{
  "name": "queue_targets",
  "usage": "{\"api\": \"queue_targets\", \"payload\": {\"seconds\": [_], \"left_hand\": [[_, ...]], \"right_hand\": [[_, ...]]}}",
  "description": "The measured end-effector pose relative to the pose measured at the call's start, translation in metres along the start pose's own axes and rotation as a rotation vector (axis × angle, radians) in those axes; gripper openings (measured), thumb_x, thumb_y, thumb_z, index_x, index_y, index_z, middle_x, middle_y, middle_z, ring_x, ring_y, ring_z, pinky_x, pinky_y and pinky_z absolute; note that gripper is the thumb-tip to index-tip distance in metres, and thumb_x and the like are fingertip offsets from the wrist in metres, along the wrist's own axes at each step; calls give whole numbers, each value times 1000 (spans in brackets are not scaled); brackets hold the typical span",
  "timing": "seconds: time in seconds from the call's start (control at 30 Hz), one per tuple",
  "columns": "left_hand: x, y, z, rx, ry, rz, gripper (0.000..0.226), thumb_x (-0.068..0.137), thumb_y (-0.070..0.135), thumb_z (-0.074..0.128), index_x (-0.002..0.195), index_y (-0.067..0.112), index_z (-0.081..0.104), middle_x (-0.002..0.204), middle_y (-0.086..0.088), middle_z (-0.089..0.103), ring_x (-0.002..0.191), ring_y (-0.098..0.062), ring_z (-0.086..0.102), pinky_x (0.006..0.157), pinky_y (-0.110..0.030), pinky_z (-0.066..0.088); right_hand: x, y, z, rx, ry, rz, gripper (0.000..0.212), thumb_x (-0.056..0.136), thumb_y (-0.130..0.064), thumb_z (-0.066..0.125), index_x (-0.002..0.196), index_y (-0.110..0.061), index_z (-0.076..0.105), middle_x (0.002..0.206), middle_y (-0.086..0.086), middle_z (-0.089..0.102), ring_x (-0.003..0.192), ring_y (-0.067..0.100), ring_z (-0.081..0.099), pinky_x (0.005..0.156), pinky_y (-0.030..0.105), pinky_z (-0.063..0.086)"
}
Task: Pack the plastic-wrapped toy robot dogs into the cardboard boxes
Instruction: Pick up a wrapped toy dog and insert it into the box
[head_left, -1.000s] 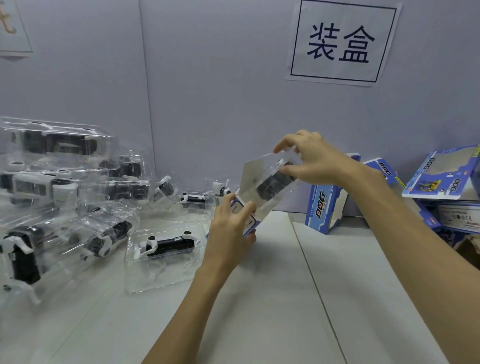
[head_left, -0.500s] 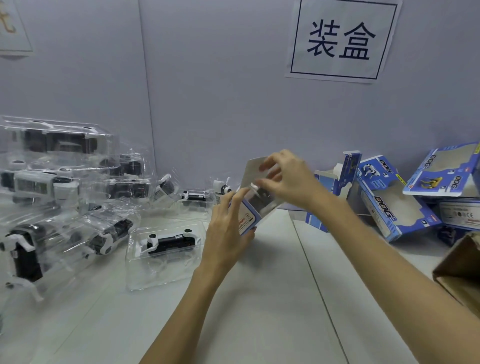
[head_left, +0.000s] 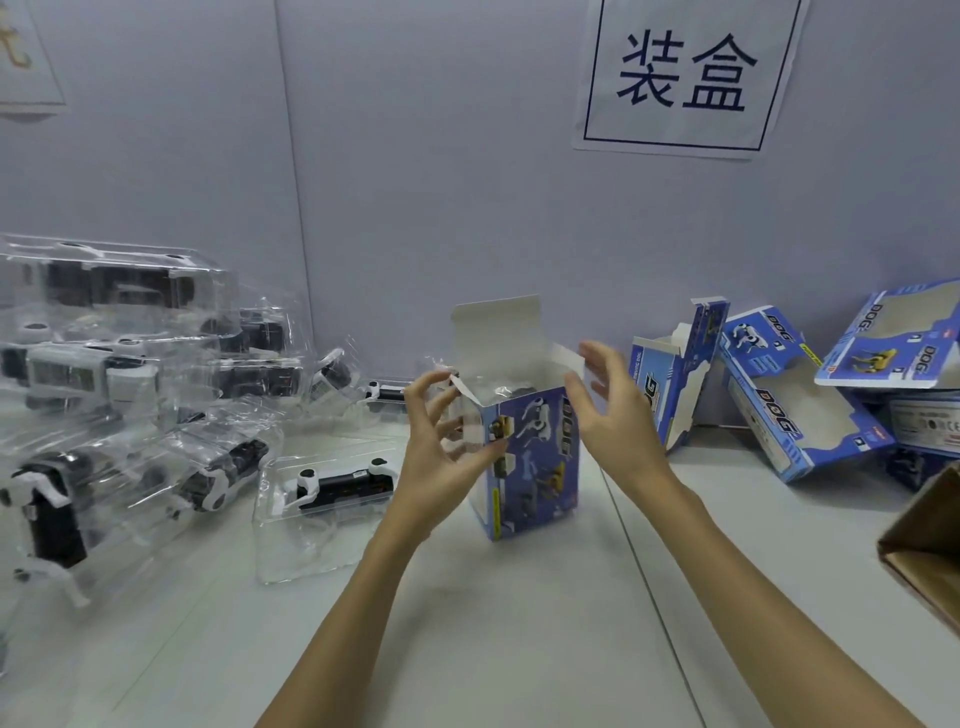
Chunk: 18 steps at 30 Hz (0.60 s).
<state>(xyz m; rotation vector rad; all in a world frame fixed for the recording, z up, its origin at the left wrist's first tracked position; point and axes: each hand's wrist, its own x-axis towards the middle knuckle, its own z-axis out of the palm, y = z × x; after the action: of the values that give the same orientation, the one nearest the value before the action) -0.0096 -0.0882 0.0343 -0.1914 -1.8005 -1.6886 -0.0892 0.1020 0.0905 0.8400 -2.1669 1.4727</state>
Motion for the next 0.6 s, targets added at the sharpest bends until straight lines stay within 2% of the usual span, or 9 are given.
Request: {"api": "queue_targets", "payload": {"seconds": [0.07, 0.13, 0.23, 0.33, 0.43, 0.53, 0.6], "left_hand": [[-1, 2, 2, -59, -81, -75, 88, 81, 23, 90, 143, 47, 32, 143, 13, 55, 120, -9, 65, 84, -34, 62], [-2, 4, 4, -72, -145, -106, 84, 85, 28, 87, 146, 52, 35, 147, 15, 54, 126, -12, 62, 86, -38, 63], [-2, 7, 8, 21, -224, -76, 77, 92, 31, 79, 148, 61, 37, 147, 37, 42, 129, 0, 55, 84, -22, 59], [-4, 7, 17, 142, -267, 2, 68, 95, 39, 74, 148, 62, 38, 151, 40, 33, 125, 10, 52, 86, -17, 57], [-6, 6, 29, 256, -211, 80, 52, 84, 62, 70, 132, 54, 54, 142, 28, 42, 125, 3, 53, 92, -25, 59], [-3, 6, 39, 248, -101, 130, 36, 84, 62, 70, 110, 38, 63, 127, 14, 50, 118, -8, 58, 87, -30, 59], [0, 6, 44, 211, -73, 141, 32, 88, 62, 65, 103, 35, 63, 124, 17, 53, 120, -11, 59, 82, -33, 58]], "right_hand": [[-12, 8, 1, 116, 22, -2, 38, 106, -28, 57, 143, -18, 53, 135, -7, 64, 127, 11, 60, 103, 26, 53], [-23, 13, 2, 173, 99, -20, 36, 104, -32, 57, 138, -20, 58, 130, -12, 65, 124, 11, 62, 100, 23, 54], [-34, 18, 7, 163, 164, -27, 38, 102, -37, 57, 134, -18, 60, 133, -5, 62, 124, 17, 60, 103, 36, 53], [-40, 24, 9, 113, 220, -107, 32, 102, -34, 57, 124, -11, 63, 126, 2, 61, 121, 13, 58, 100, 27, 51], [-38, 28, 5, 66, 259, -143, 24, 105, -30, 53, 103, -8, 63, 123, 5, 59, 118, 7, 56, 95, 27, 51], [-32, 29, 3, 50, 267, -135, 21, 108, -23, 53, 90, -13, 57, 135, 1, 57, 119, -9, 52, 90, 15, 48], [-28, 29, 5, 156, 243, -43, 18, 108, -20, 55, 90, -15, 55, 140, -3, 57, 122, -8, 54, 91, 22, 54]]}}
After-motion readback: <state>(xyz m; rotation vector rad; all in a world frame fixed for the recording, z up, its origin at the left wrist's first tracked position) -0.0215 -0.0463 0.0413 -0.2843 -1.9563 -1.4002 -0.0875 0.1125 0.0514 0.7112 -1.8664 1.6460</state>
